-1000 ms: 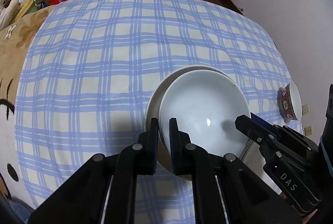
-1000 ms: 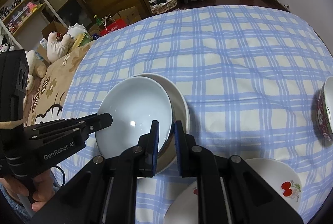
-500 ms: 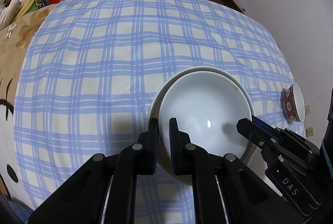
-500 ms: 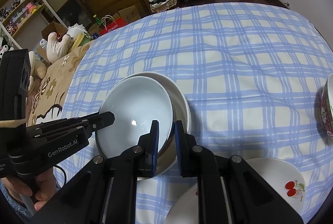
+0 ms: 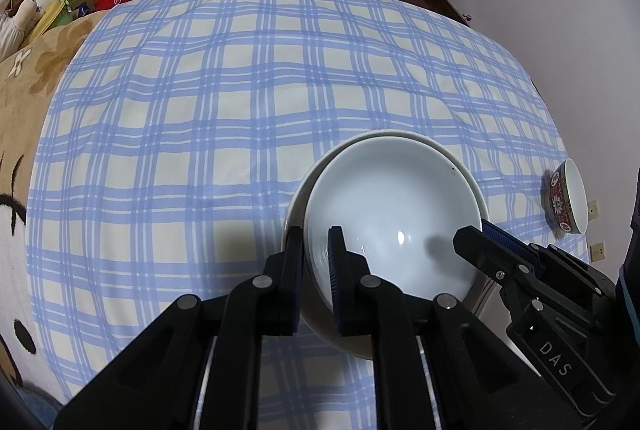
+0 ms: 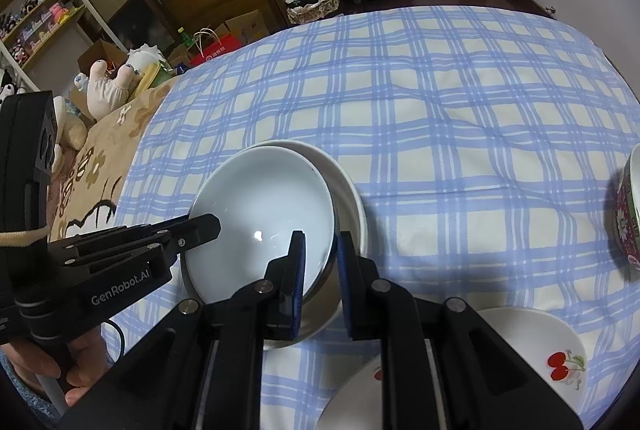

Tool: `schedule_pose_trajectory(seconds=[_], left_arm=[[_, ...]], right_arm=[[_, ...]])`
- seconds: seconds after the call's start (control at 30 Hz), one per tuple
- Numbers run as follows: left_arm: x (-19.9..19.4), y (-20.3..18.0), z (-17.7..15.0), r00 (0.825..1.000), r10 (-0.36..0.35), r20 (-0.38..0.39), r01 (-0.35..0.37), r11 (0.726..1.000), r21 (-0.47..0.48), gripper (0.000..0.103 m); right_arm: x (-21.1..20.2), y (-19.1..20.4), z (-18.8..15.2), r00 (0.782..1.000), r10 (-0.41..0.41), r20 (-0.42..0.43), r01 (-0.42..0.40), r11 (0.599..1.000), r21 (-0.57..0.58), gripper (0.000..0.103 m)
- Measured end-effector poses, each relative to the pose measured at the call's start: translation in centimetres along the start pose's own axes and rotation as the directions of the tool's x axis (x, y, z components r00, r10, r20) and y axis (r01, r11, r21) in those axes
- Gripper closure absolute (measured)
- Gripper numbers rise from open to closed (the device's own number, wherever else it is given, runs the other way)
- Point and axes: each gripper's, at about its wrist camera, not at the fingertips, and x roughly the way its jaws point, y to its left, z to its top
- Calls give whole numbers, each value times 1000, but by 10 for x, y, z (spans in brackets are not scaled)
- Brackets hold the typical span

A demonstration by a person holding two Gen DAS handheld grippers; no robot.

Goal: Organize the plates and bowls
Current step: 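Lower the white bowl into the bowl stack with both grippers, then open both grippers and withdraw them from the bowl stack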

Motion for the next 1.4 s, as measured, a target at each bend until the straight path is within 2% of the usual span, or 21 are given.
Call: schedule_pose_trajectory(seconds=[0.23, 0.63, 0.73, 0.77, 0.93, 1.0, 1.03, 1.13, 1.3, 1.4], left_arm=[[1, 1, 1, 1000, -3, -8, 3, 1000, 6, 90], [1, -6, -1, 999, 31, -31, -29, 997, 72, 90], [-3, -9, -2, 999, 42, -15, -41, 995, 94, 87], [-4, -9, -1, 999, 30, -15, -28, 995, 92, 85], [-9, -2, -1, 1000, -5, -8, 5, 998, 64, 84], [-13, -2, -3, 1000, 4, 5, -4, 998, 66, 83], [-15, -3, -4, 1000, 12, 12, -13, 997, 71, 81], [-20, -4, -5, 1000, 6, 26, -8, 997, 74, 78], [-29, -5, -10, 999, -2, 47, -2, 997, 74, 73], [-39, -9, -17, 998, -19, 56, 14, 996, 88, 67]], right_arm=[[1, -2, 1, 1000, 2, -3, -2, 1000, 4, 85], [0, -3, 0, 1000, 8, -5, -8, 1000, 9, 85], [-5, -4, -1, 1000, 8, 8, -8, 1000, 6, 84], [-7, -4, -2, 1000, 11, 11, -11, 1000, 8, 82], [-12, -6, -4, 999, 34, 13, -34, 999, 23, 79], [-15, -5, -6, 1000, 11, 23, -12, 1000, 28, 72], [-18, -7, -7, 1000, 5, 28, -6, 999, 34, 62], [-22, -11, -13, 999, 23, 34, -25, 998, 64, 59], [-37, -21, -16, 999, 7, 47, -11, 995, 96, 58], [-53, -29, -18, 997, -19, 74, 11, 993, 114, 46]])
